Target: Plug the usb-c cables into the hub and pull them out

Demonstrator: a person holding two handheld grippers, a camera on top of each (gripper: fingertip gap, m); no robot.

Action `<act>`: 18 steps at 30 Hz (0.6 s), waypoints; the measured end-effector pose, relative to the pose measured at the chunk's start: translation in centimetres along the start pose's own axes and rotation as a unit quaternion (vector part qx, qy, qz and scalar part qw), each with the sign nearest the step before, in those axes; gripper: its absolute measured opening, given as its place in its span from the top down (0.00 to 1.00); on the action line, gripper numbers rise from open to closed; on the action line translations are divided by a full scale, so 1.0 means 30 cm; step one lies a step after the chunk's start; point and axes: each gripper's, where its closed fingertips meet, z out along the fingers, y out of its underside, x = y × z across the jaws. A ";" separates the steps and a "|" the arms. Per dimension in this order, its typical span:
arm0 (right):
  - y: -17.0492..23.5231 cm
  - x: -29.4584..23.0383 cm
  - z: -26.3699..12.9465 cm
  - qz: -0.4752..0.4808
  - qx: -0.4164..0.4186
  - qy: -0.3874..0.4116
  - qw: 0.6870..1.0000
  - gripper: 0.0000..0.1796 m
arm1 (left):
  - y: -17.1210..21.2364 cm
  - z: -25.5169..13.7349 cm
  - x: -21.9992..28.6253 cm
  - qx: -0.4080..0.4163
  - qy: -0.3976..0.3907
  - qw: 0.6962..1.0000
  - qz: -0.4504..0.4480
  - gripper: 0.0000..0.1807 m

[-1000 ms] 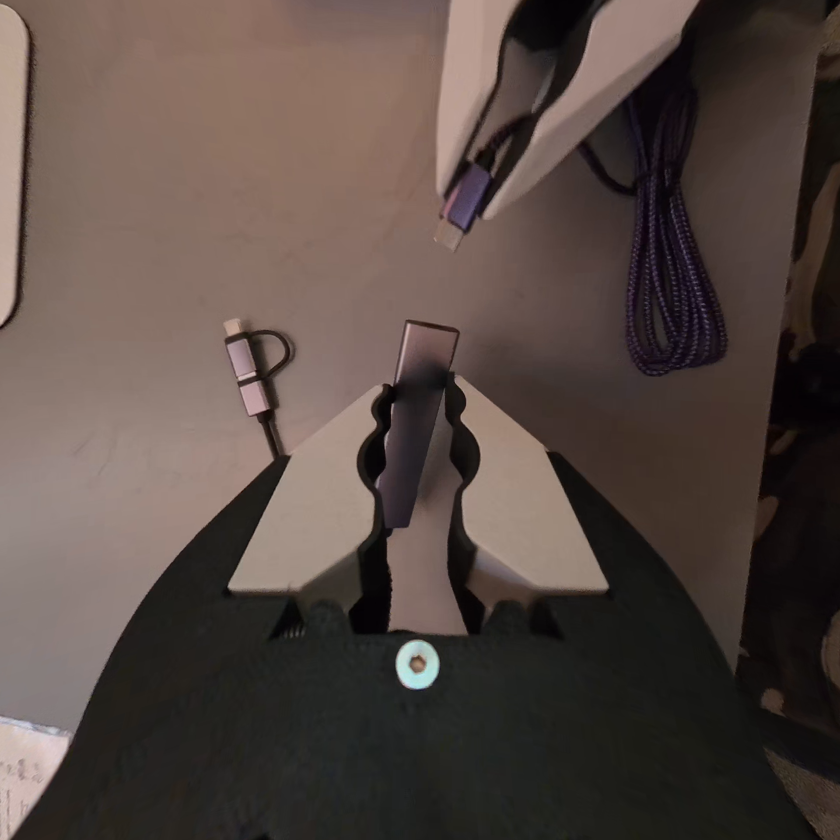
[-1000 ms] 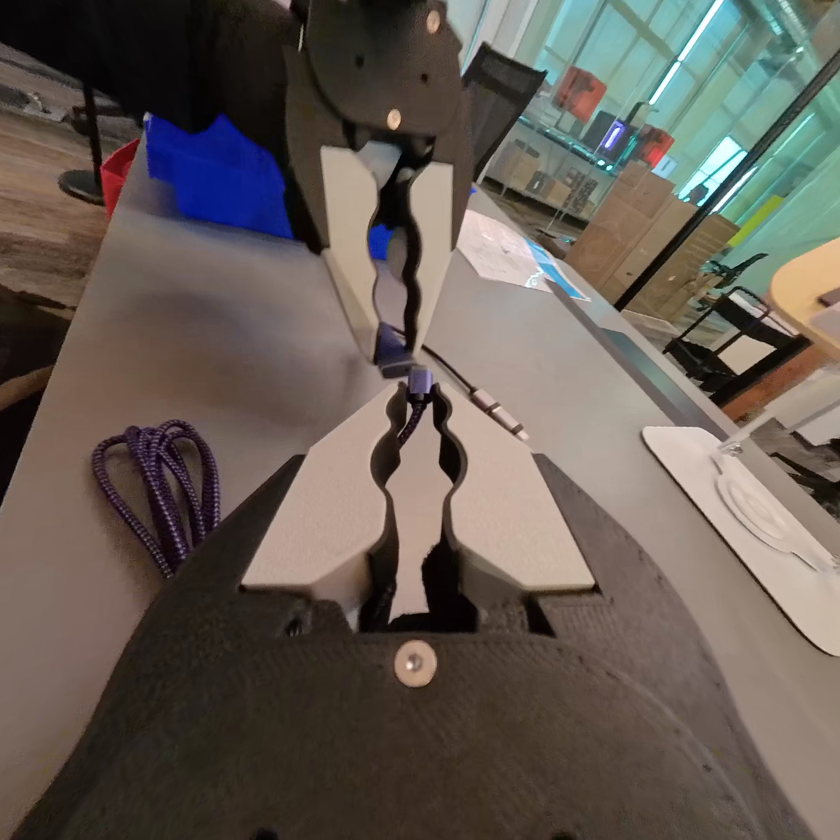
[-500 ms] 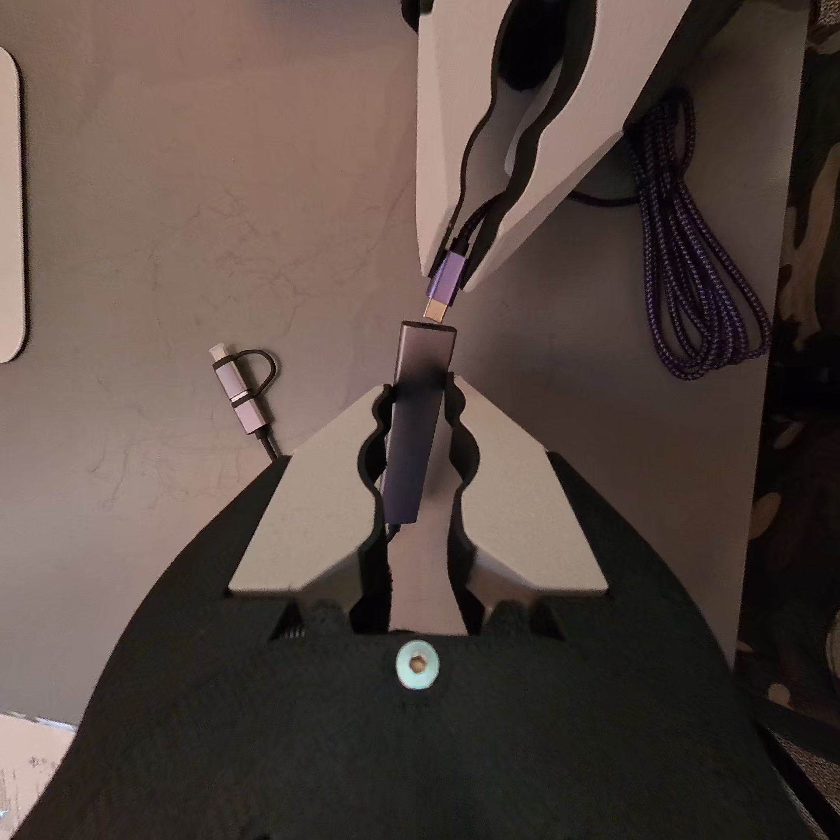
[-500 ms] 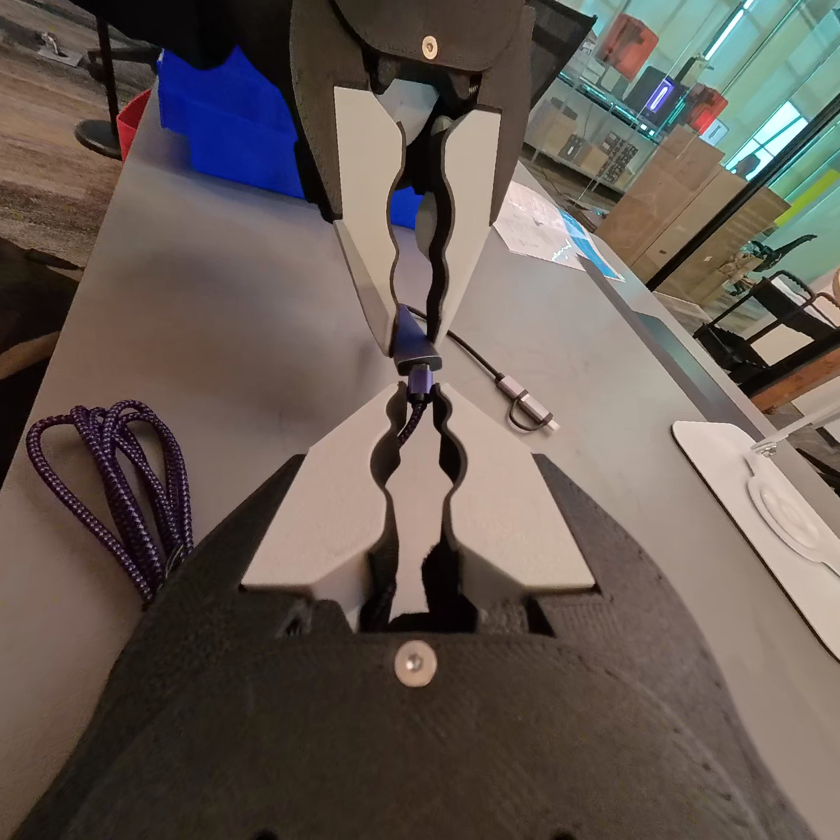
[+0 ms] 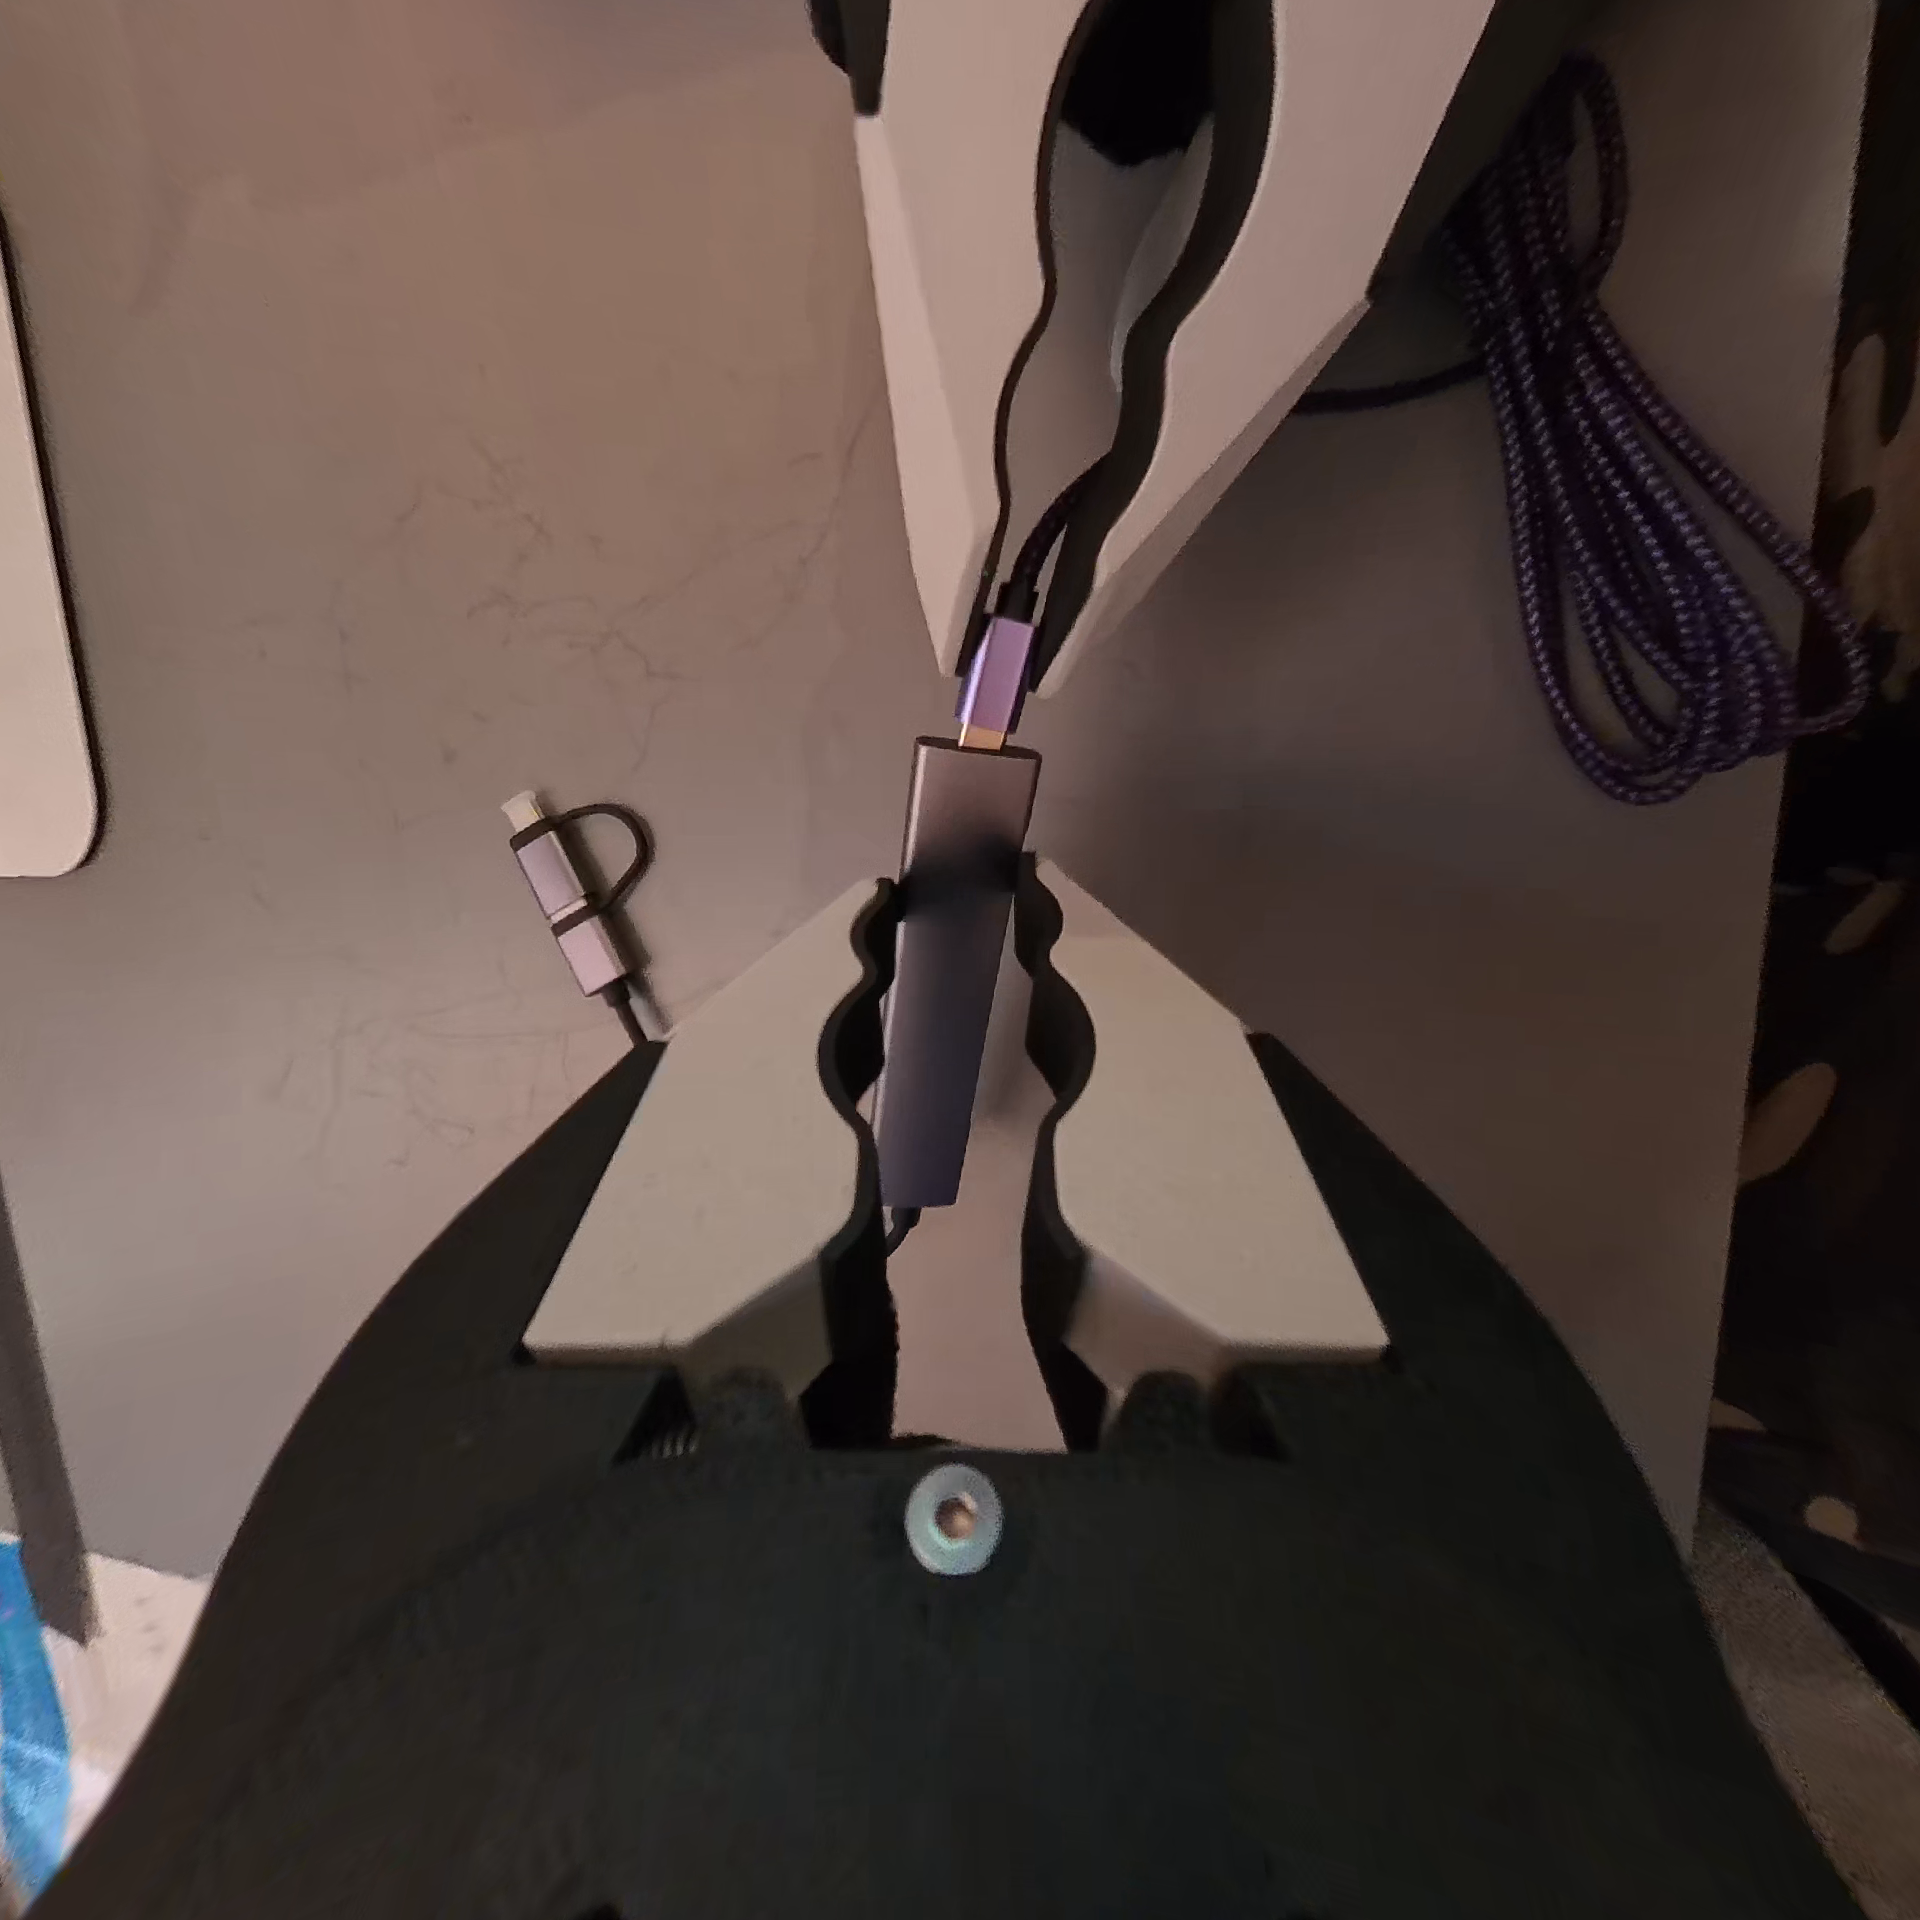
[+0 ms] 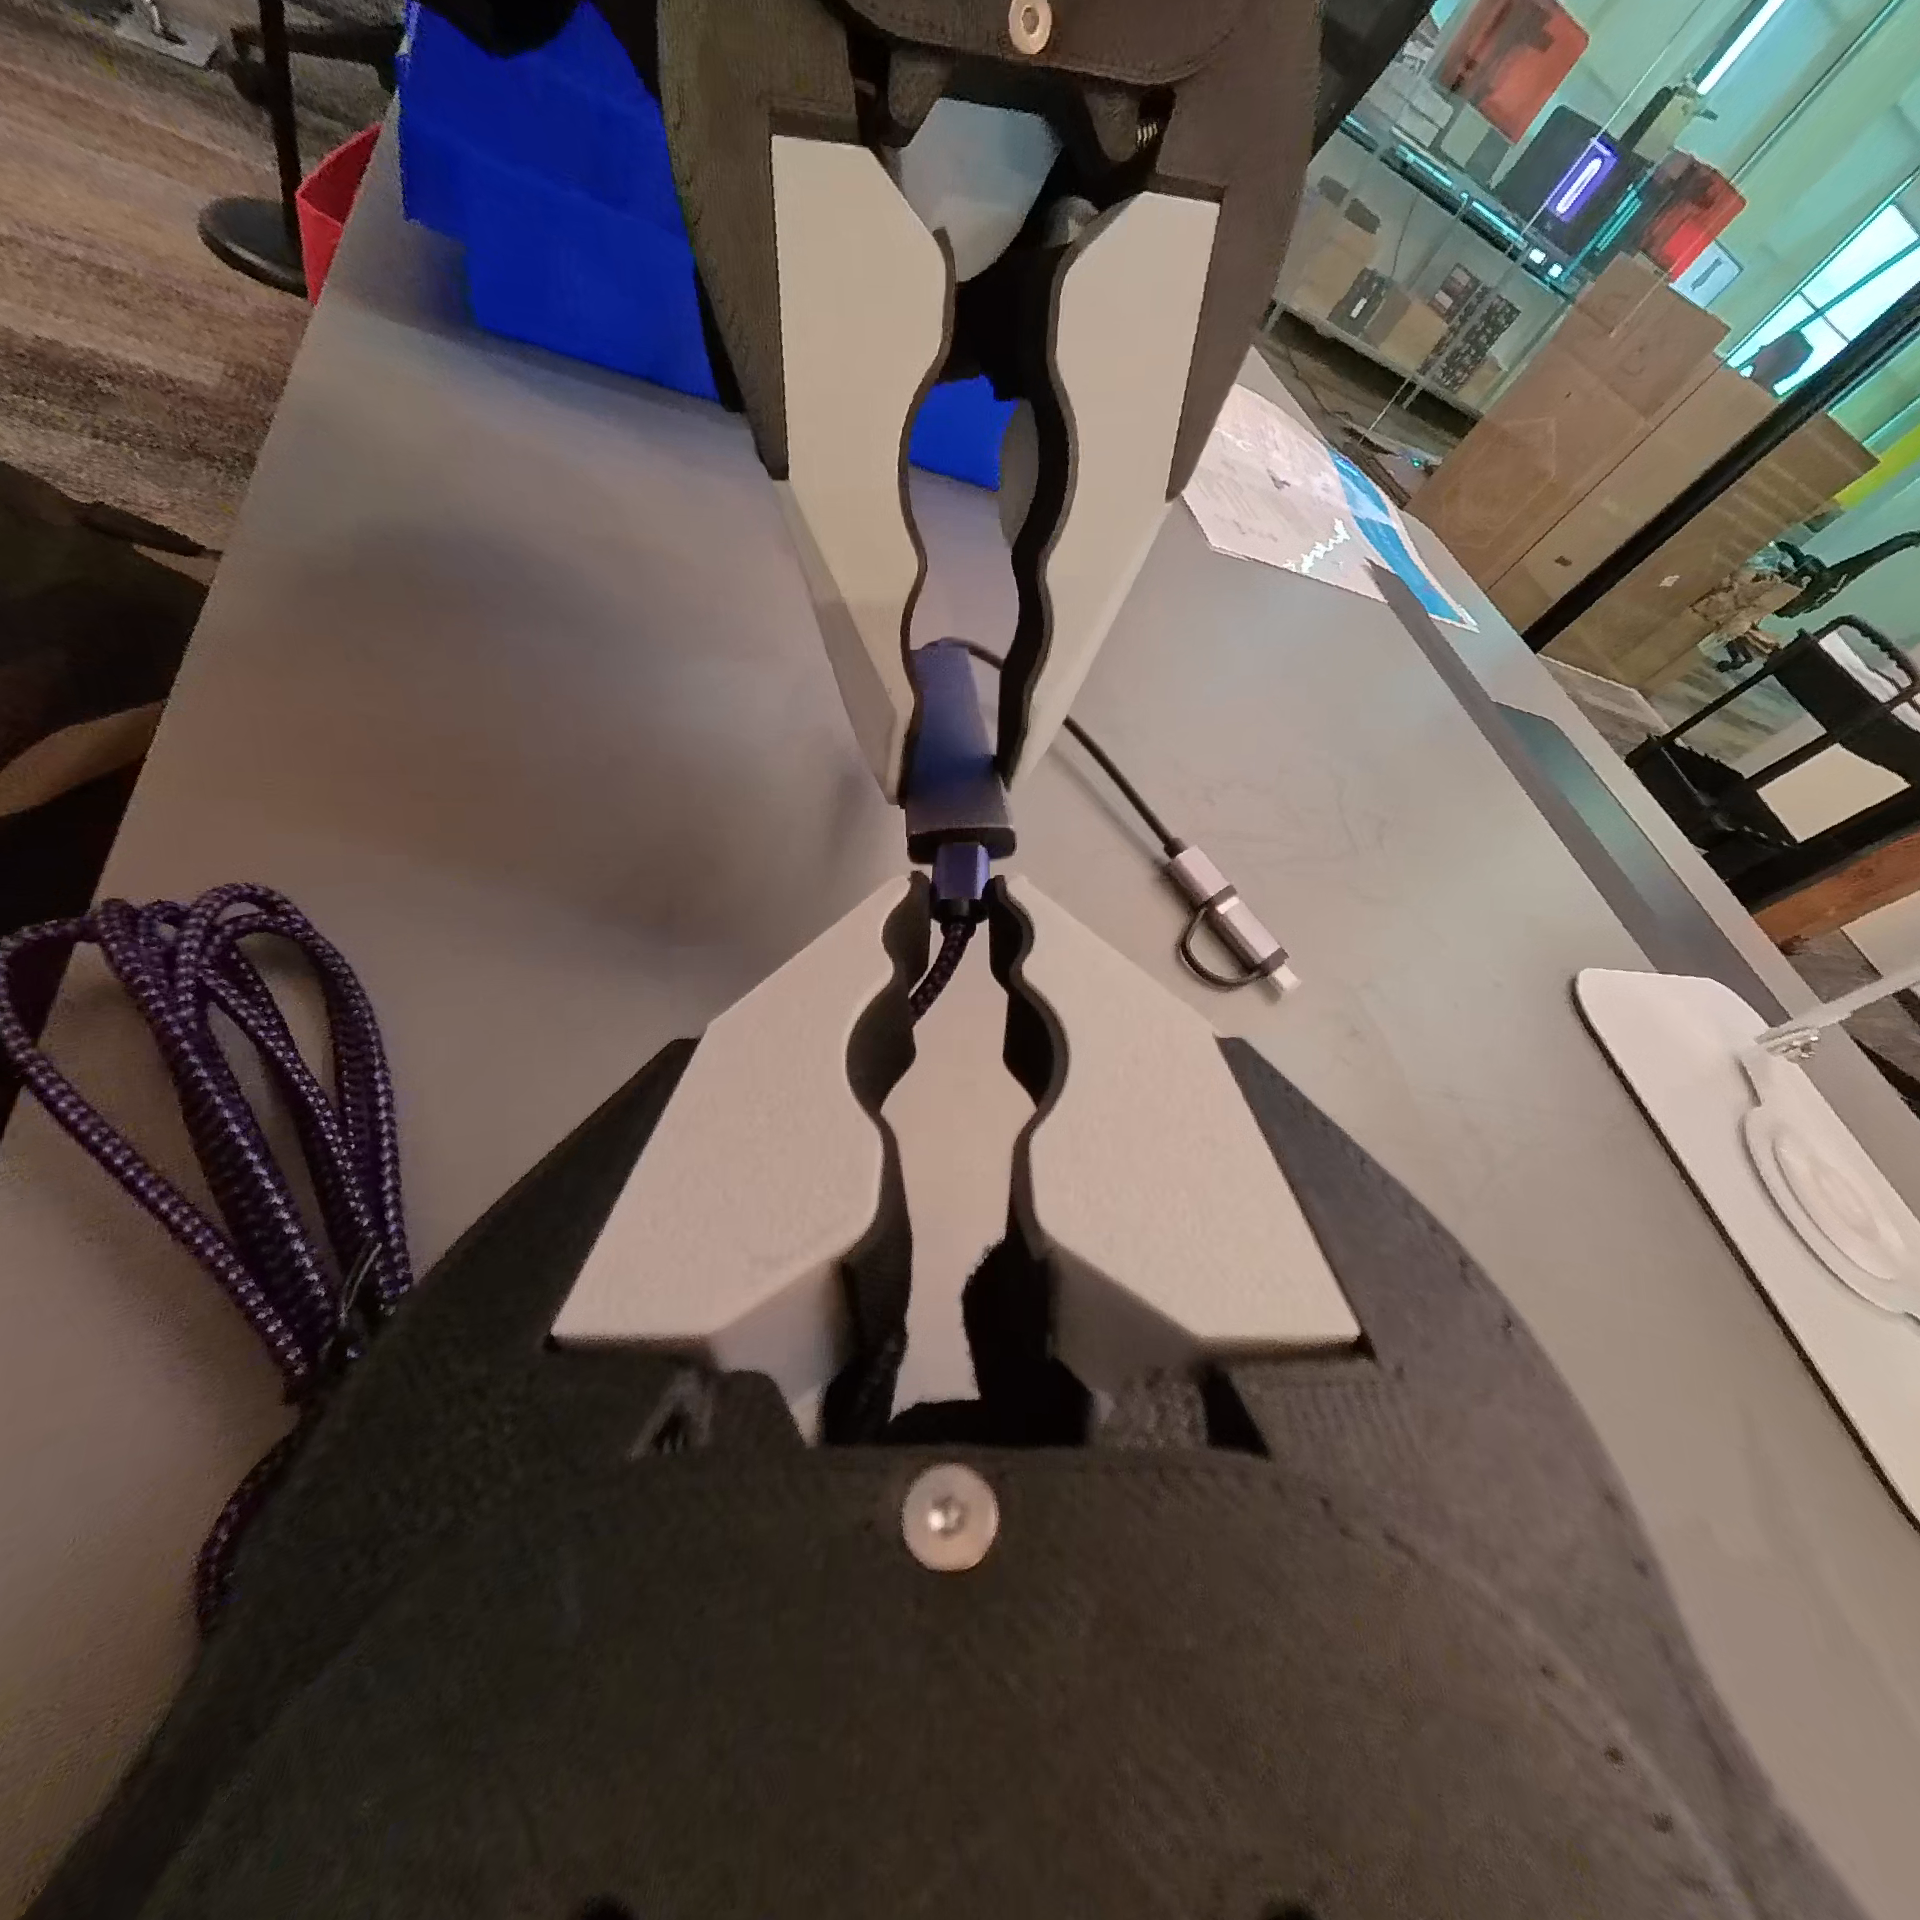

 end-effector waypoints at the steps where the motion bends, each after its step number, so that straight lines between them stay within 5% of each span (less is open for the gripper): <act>1: 0.003 -0.005 0.002 -0.003 -0.003 -0.003 1.000 0.95 | 0.000 0.003 0.004 -0.010 -0.003 1.000 0.011 0.89; 18: 0.002 -0.010 -0.007 0.005 0.000 -0.012 1.000 0.96 | -0.017 0.006 0.011 -0.041 -0.034 0.997 0.053 0.90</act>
